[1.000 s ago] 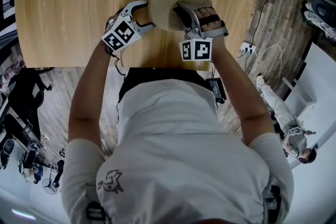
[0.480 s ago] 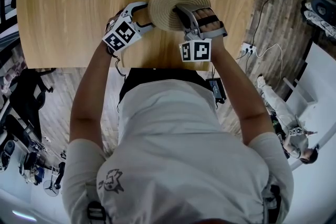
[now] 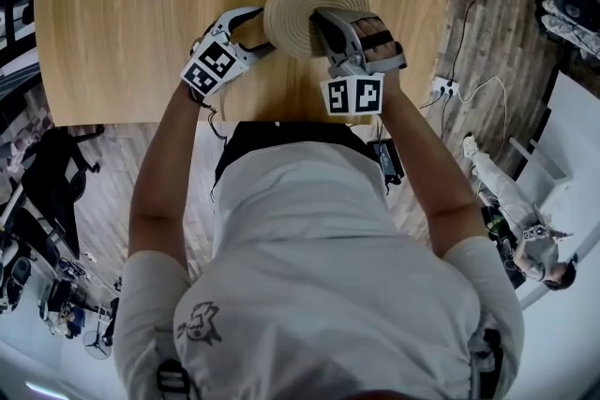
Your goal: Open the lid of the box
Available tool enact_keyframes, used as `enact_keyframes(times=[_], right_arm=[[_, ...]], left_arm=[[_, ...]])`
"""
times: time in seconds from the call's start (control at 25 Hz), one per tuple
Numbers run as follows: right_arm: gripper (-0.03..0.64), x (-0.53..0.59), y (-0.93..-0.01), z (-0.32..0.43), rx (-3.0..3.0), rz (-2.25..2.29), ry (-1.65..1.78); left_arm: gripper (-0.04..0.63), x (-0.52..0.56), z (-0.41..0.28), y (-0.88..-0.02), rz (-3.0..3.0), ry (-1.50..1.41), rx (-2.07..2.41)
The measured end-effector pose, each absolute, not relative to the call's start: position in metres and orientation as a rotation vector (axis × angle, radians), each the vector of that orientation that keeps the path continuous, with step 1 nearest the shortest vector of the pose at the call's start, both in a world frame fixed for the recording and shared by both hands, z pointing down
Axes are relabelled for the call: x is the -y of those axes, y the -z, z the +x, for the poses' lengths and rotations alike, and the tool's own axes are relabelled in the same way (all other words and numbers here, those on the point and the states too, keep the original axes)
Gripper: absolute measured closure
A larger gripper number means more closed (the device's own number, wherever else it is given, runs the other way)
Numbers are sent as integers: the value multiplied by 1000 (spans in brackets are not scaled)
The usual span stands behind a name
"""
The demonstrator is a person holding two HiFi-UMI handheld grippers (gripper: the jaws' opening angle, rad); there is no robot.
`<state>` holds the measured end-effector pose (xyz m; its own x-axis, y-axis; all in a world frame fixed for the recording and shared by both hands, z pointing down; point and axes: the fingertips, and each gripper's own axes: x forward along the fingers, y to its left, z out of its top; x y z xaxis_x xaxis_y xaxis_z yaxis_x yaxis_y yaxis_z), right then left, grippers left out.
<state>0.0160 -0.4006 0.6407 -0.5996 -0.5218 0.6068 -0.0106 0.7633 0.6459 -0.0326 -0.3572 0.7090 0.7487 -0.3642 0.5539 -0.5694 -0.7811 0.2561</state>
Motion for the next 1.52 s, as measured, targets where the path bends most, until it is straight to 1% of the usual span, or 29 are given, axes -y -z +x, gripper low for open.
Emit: enact_keyframes(times=[0.28, 0.56, 0.8, 1.04, 1.32, 1.52], right_arm=[[580, 397, -613, 17, 2169, 513, 696], [580, 387, -572, 12, 2251, 657, 602], [580, 370, -525, 8, 2332, 791, 513], [580, 342, -486, 4, 2440, 912, 366], [580, 309, -450, -8, 2528, 1005, 273], [581, 295, -428, -10, 2605, 1115, 185]], left_arm=[[287, 350, -46, -687, 2545, -661, 755], [287, 339, -77, -647, 2542, -586, 856], [287, 331, -92, -586, 2563, -433, 944], [287, 309, -88, -523, 2650, -315, 973], [290, 281, -92, -465, 2725, -205, 1012], [373, 268, -100, -437, 2766, -149, 1044]])
